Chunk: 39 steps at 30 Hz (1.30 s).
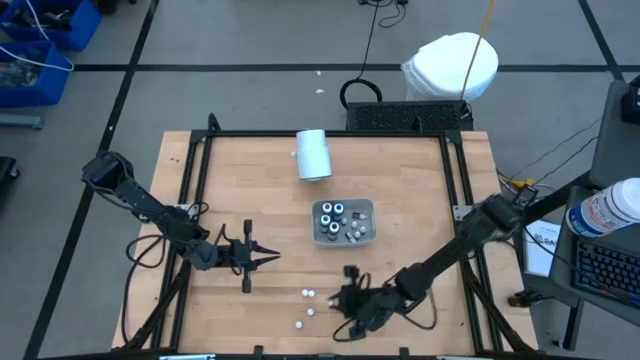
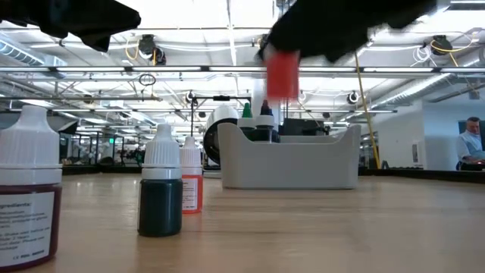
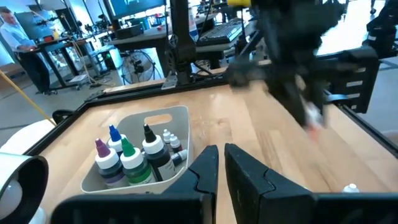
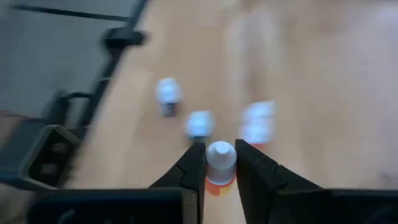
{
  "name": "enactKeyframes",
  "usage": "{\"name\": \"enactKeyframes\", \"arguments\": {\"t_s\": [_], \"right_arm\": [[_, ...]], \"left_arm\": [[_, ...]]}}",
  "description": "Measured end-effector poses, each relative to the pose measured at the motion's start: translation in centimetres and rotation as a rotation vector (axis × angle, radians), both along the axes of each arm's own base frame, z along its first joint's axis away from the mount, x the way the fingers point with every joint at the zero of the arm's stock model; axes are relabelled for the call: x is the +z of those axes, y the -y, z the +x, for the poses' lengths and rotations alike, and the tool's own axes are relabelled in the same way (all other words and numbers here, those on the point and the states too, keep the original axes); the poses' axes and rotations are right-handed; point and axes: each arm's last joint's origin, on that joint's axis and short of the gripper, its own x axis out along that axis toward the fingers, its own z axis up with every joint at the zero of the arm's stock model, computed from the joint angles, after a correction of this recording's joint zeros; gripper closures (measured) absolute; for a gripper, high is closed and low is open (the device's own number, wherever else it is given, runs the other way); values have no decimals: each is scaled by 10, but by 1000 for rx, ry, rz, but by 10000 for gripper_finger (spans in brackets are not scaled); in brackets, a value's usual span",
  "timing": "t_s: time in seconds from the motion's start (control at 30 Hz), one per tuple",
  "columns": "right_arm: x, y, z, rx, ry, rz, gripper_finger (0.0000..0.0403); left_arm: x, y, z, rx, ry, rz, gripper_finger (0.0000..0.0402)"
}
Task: Pick & Place food coloring
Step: Put the orange food coloring bottle into the gray bin
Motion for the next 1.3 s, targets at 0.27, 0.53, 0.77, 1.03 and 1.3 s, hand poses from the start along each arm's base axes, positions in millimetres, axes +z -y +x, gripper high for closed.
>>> {"name": "enactKeyframes", "arguments": {"t_s": [0.27, 0.53, 0.77, 1.03, 1.3], "right_arm": [[69, 40, -43, -144, 50, -225, 344], [57, 106, -65, -283, 85, -196, 345], [4, 167, -72, -453, 47, -124, 345], [-12, 194, -72, -506, 40, -92, 346], [-15, 200, -63, -467, 68, -56, 347]], "left_arm": [[1, 0, 0, 0, 5, -4, 364], [1, 0, 0, 1, 5, 1, 364], [0, -1, 1, 5, 2, 2, 364], [-1, -2, 1, 8, -13, 36, 364], [-2, -8, 5, 36, -17, 41, 364]]}}
